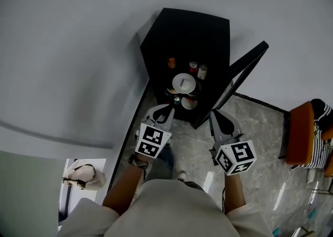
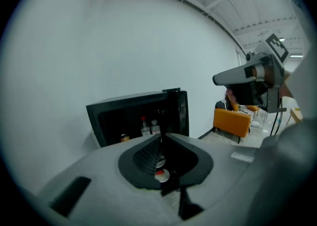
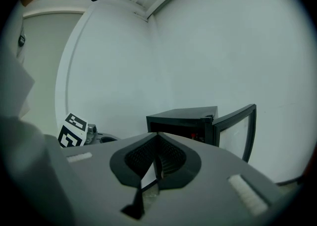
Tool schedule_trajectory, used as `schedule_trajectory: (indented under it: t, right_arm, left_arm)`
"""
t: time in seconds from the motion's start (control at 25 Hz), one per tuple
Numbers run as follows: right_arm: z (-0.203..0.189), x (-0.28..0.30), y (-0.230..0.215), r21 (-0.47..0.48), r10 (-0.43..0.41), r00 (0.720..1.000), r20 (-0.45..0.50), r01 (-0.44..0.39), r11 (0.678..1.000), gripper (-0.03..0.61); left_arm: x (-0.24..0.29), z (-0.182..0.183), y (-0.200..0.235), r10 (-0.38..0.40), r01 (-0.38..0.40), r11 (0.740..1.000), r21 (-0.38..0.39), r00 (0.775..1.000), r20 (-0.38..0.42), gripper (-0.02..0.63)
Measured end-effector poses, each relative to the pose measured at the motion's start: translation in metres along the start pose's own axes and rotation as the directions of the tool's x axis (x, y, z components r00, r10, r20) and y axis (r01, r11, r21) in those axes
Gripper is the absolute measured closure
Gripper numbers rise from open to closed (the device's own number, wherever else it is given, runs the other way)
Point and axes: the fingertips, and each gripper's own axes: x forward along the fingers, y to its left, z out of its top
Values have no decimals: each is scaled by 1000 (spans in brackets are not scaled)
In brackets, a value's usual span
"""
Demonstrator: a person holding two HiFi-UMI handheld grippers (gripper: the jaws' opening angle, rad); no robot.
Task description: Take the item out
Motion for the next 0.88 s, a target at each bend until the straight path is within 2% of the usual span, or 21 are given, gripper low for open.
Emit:
schedule_trajectory:
  t: [0.2,0.36,0.52,0.64,0.8,0.88]
  right_arm:
    - [-11,42,-11,6,-25,999,-42,25,1000,572]
    - [-22,67,-22,31,-51,997,-64,53,998,572]
    - [-34,85,-35,42,-84,992,-96,89,995,572]
    - [-47,96,-48,50,-113,986,-123,120,992,572]
    - [-67,107,-59,77,-134,979,-156,147,986,572]
    - [-74,111,-63,86,-140,975,-171,156,984,572]
  left_arm:
    - [53,-22,27,-43,43,999,-7,998,-50,568]
    - [96,-43,41,-115,108,992,-71,988,-103,540]
    - [138,-81,45,-209,186,973,-139,961,-179,456]
    - [167,-107,48,-244,201,958,-204,946,-214,453]
    - [198,-137,50,-278,213,946,-246,922,-269,440]
    - [212,-150,50,-310,217,921,-325,911,-272,440]
